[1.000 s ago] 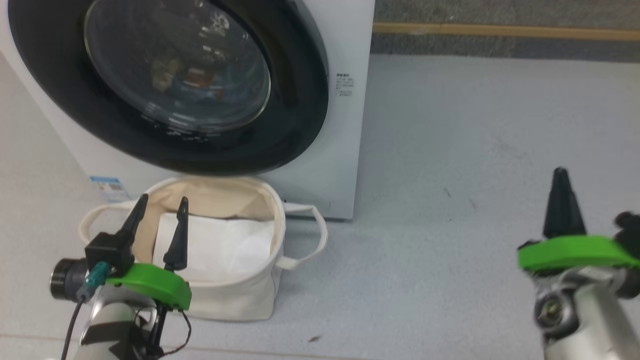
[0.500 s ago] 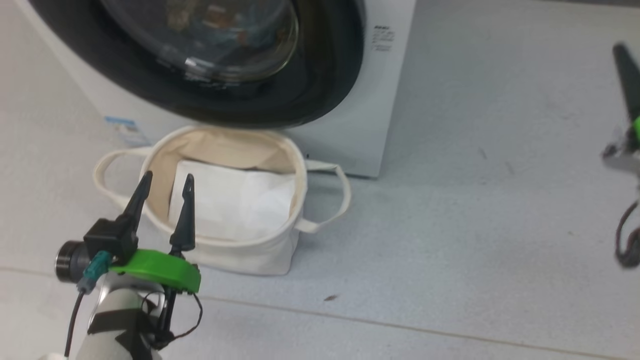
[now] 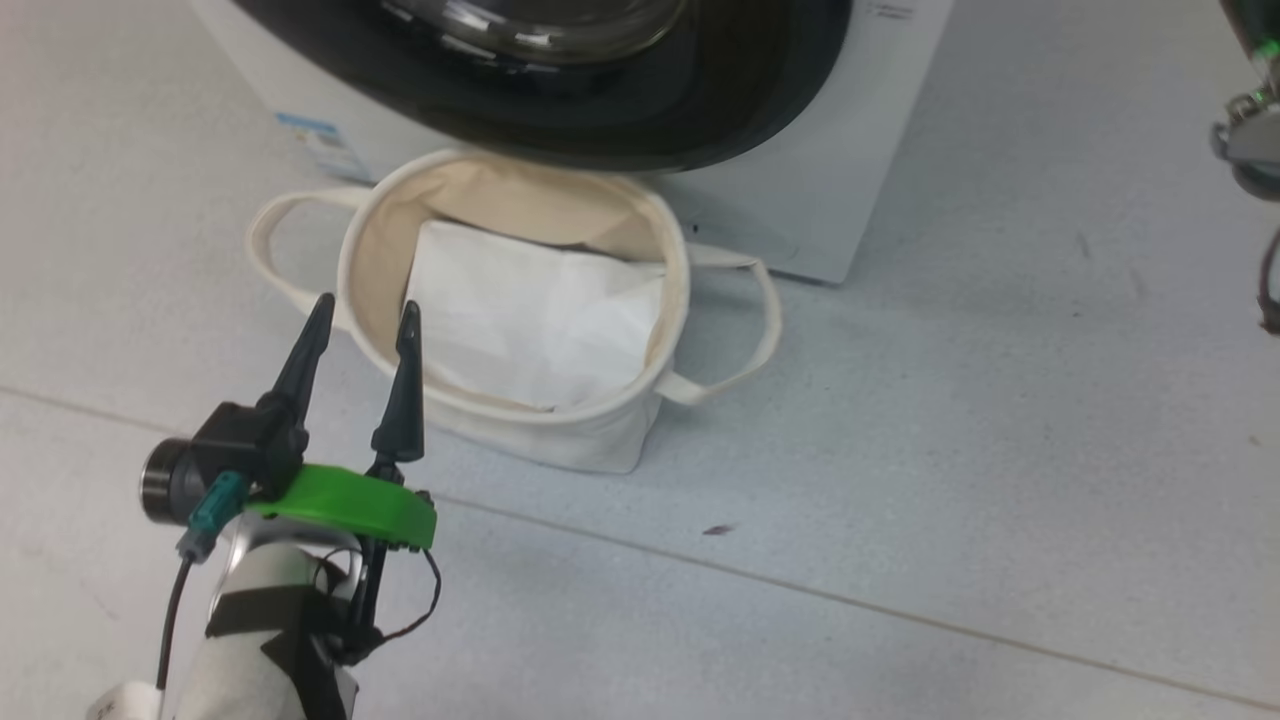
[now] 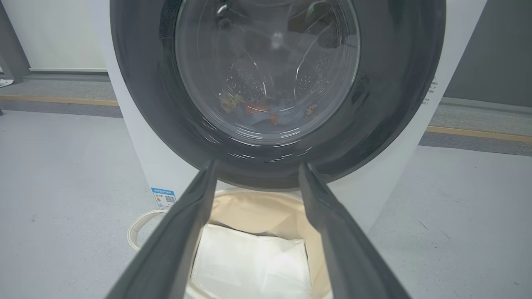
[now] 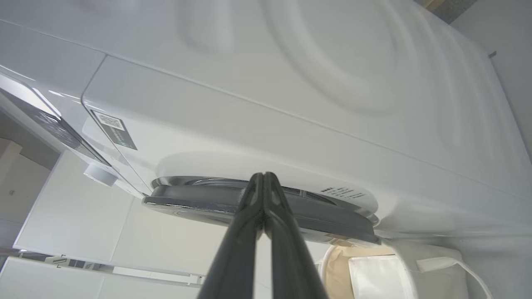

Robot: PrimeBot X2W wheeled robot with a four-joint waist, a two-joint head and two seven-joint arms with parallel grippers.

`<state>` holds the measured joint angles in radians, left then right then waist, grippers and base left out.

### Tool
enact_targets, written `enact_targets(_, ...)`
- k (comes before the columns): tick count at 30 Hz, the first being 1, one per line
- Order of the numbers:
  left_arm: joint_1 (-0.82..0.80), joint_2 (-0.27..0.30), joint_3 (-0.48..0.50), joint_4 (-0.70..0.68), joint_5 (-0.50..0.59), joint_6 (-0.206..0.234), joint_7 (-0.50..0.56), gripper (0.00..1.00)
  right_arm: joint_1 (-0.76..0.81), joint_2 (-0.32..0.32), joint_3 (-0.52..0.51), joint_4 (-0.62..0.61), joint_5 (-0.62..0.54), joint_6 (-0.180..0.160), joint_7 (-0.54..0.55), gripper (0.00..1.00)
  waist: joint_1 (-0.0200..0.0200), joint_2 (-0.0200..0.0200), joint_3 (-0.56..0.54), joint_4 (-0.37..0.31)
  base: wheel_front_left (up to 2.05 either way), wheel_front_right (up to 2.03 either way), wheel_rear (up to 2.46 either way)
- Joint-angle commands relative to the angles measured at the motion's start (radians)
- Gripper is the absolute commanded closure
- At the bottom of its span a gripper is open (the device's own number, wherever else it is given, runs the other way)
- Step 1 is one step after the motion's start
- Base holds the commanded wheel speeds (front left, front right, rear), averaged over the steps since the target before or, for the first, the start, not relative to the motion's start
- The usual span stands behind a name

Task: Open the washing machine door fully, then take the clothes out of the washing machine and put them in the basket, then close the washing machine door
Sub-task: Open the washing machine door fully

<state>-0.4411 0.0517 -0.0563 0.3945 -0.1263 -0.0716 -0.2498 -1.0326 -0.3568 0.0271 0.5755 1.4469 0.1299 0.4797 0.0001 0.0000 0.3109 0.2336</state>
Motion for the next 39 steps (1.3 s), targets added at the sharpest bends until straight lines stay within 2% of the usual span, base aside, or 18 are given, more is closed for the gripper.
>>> enact_targets(1,-0.032,0.013,0.028,-0.037,0.002,-0.001,-0.012,0.00,-0.060,0.020,0.013,-0.005,0.009,0.001,0.012,1.00,0.0000,0.0000,0.023,0.020,0.00,0.00,0.00)
enact_targets(9,-0.047,0.000,0.006,-0.041,-0.018,0.007,-0.012,0.00,-0.181,0.089,0.064,0.139,-0.006,0.001,0.043,1.00,0.0000,0.0000,0.068,0.070,0.00,0.00,0.00)
enact_targets(15,-0.057,-0.001,-0.038,-0.046,-0.057,0.020,-0.012,0.00,-0.227,0.125,0.106,0.195,-0.037,0.001,0.037,1.00,0.0000,0.0000,0.091,0.098,0.00,0.00,0.00)
enact_targets(28,-0.054,-0.001,-0.110,-0.071,-0.125,0.061,-0.012,0.00,-0.340,0.132,0.131,0.294,-0.065,0.001,-0.039,1.00,0.0000,0.0000,0.138,0.133,0.00,0.00,0.00)
enact_targets(34,-0.064,-0.001,-0.131,-0.078,-0.143,0.071,-0.012,0.00,-0.337,0.143,0.168,0.296,-0.056,0.001,0.009,1.00,0.0000,0.0000,0.142,0.143,0.00,0.00,0.00)
enact_targets(39,-0.055,-0.001,-0.132,-0.069,-0.142,0.076,-0.012,0.00,-0.258,0.146,0.206,0.217,-0.015,0.001,0.112,1.00,0.0000,0.0000,0.114,0.143,0.00,0.00,0.00)
